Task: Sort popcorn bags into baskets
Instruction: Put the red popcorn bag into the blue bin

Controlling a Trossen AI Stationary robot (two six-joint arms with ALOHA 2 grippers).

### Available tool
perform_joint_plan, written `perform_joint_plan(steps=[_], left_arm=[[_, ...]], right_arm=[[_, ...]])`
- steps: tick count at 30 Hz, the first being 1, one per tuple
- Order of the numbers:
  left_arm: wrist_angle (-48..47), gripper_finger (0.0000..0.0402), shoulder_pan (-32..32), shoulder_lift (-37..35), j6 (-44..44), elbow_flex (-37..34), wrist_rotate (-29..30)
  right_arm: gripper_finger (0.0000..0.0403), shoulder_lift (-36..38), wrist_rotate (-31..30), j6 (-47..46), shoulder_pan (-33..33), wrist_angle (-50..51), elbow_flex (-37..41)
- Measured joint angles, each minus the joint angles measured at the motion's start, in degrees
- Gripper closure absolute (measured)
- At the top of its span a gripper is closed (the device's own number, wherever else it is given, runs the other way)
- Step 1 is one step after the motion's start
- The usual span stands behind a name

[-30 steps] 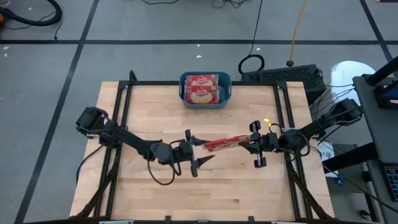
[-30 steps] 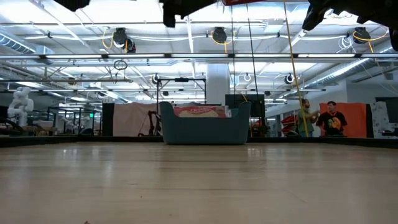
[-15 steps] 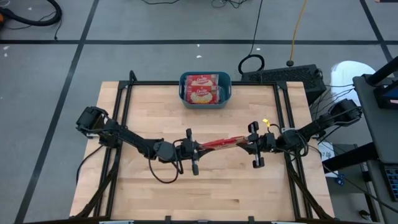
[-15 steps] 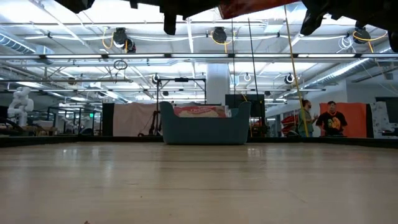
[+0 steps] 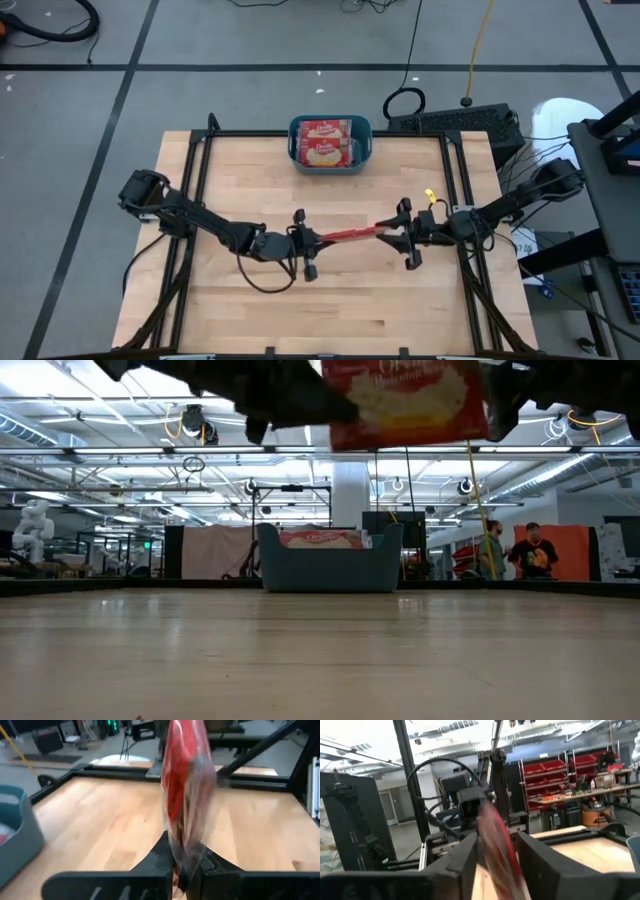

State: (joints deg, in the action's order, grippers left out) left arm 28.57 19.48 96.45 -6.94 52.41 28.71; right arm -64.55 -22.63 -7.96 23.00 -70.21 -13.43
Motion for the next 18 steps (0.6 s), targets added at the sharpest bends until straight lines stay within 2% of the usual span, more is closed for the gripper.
perform_joint_plan(steps=[4,9,13,18], left_arm=[[-6.03,0.0384,0.60,-2.80,-3.55,0.21,0.17],[-15.10,0.0371,1.14,-5.76,-6.93,0.11,-0.22],[-20.60,0.0380,1.17,-6.39,-10.44,0.18,-0.25],[-20.91,0.0378,0.99,-6.06,-10.84,0.11,-0.66]], right_arm=[[0.0239,4.10,-0.03,-1.49,-0.02,6.44,0.00],[0.0225,9.91,-0.61,-2.12,0.00,17.17,-1.69],[0.0225,11.62,-1.96,-4.26,0.09,38.28,-10.57],[0.0225,5.83,-2.86,-6.80,0.09,69.23,-28.28]])
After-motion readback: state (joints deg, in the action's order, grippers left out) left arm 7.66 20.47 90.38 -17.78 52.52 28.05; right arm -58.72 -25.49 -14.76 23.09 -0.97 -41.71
